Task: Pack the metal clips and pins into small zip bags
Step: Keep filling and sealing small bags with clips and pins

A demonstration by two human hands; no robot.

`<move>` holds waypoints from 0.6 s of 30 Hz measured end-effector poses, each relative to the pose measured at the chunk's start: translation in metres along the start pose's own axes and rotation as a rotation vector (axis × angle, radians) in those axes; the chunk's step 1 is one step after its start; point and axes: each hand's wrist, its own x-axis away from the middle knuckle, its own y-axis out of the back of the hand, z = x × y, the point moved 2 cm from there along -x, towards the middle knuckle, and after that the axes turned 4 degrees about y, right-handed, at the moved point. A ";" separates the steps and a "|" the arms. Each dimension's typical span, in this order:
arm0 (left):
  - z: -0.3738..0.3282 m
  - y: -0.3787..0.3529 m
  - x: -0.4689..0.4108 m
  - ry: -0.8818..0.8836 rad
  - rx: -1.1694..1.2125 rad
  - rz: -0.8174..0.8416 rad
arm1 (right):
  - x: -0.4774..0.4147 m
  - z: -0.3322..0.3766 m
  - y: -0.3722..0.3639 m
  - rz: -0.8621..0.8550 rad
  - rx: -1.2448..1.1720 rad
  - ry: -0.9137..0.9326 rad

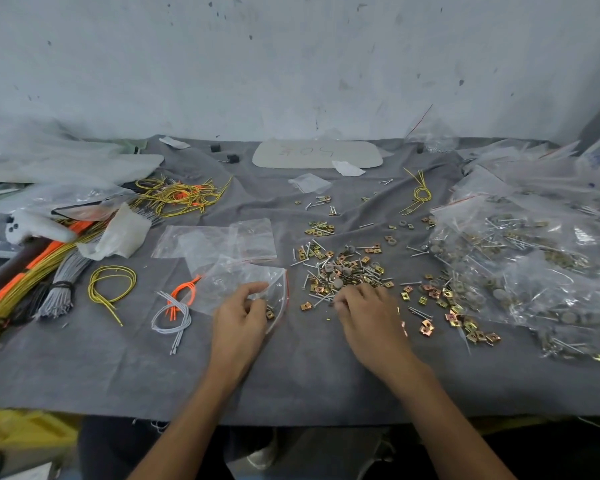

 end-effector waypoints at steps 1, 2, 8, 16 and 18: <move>-0.001 0.000 0.000 -0.001 -0.001 -0.001 | -0.001 0.005 0.000 -0.057 -0.048 0.010; -0.002 0.000 0.001 -0.001 -0.003 -0.002 | -0.002 0.009 0.000 -0.102 -0.107 0.011; -0.007 0.001 0.004 0.001 0.002 -0.005 | -0.005 0.012 0.000 -0.157 -0.259 -0.080; -0.005 0.001 0.003 -0.011 0.002 -0.009 | -0.005 0.052 -0.014 -0.148 -0.568 -0.009; -0.004 0.001 0.003 -0.010 0.004 -0.003 | -0.007 0.069 -0.023 -0.131 -0.602 -0.003</move>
